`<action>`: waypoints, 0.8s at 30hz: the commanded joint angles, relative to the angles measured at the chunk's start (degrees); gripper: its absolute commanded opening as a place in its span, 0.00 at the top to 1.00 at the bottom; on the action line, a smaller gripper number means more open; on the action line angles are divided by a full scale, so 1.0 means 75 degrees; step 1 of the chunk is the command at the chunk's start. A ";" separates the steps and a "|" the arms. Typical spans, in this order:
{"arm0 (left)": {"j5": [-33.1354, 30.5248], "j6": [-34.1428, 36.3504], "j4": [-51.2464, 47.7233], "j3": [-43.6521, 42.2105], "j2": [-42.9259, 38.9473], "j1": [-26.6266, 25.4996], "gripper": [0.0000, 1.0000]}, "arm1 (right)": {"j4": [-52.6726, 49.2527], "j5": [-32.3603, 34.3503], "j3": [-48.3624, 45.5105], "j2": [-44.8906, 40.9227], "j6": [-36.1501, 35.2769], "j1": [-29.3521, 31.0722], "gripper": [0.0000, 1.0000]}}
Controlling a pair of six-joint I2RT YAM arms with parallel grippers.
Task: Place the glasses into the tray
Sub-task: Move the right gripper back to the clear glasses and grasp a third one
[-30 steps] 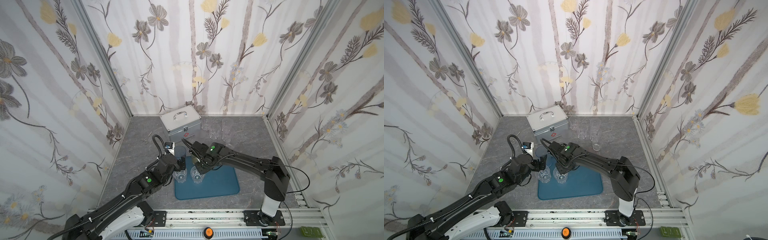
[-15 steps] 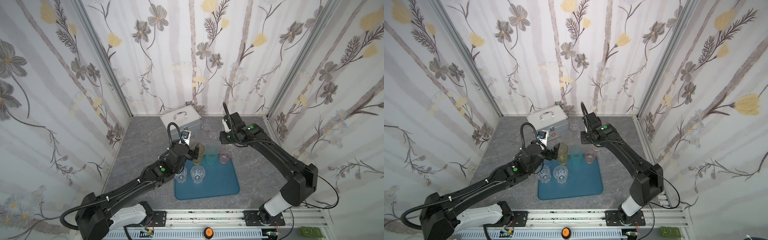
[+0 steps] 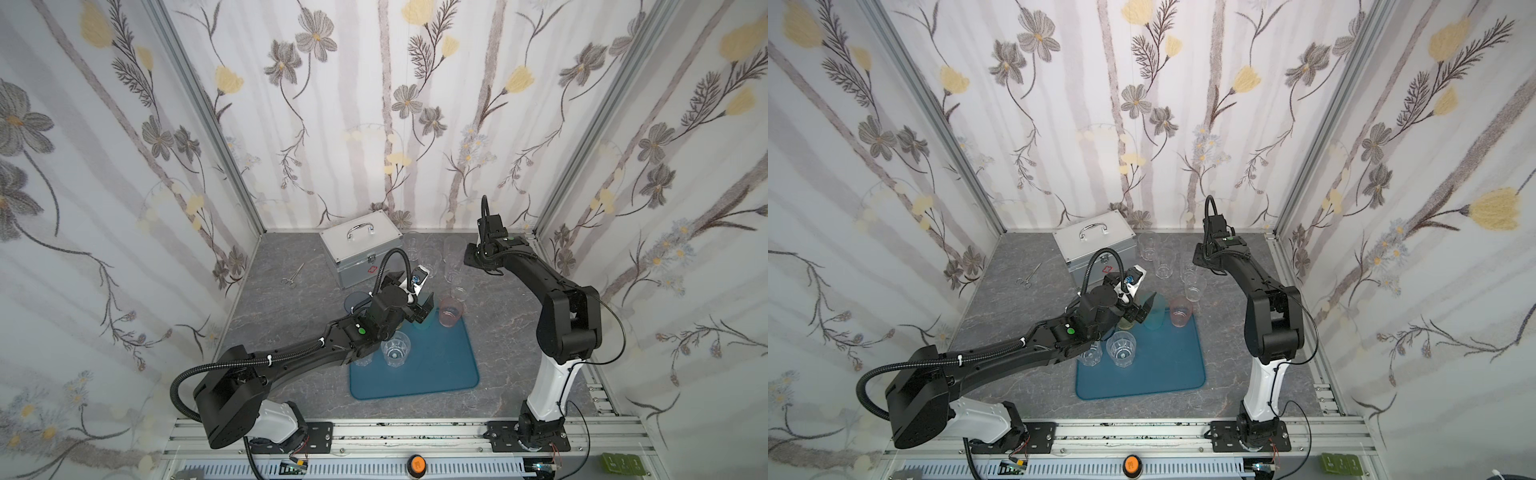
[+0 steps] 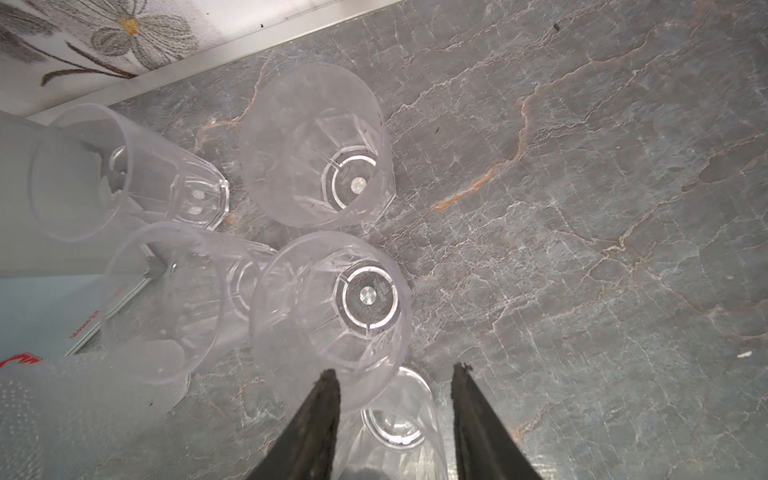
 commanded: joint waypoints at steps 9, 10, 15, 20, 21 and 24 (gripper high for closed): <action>0.0365 0.0594 0.0386 0.0075 0.0357 -0.0056 0.02 | 0.0401 -0.0303 0.0654 0.1084 0.0040 -0.0158 0.63; 0.0392 0.0596 0.0377 0.0080 0.0379 -0.0056 0.02 | 0.0403 -0.0328 0.0690 0.1134 0.0029 -0.0163 0.65; 0.0507 0.0541 0.0377 0.0062 0.0452 -0.0078 0.00 | 0.0401 -0.0247 0.0770 0.1351 -0.0076 -0.0169 0.75; 0.0574 0.0523 0.0345 0.0015 0.0535 -0.0069 0.00 | 0.0308 -0.0019 0.0645 0.1337 -0.0286 -0.0169 0.87; 0.0601 0.0526 0.0342 0.0015 0.0555 -0.0073 0.00 | 0.0308 0.0031 0.0598 0.1277 -0.0323 -0.0169 0.89; 0.0694 0.0561 0.0330 0.0032 0.0624 -0.0069 0.00 | 0.0296 0.0159 0.0473 0.1086 -0.0428 -0.0156 0.93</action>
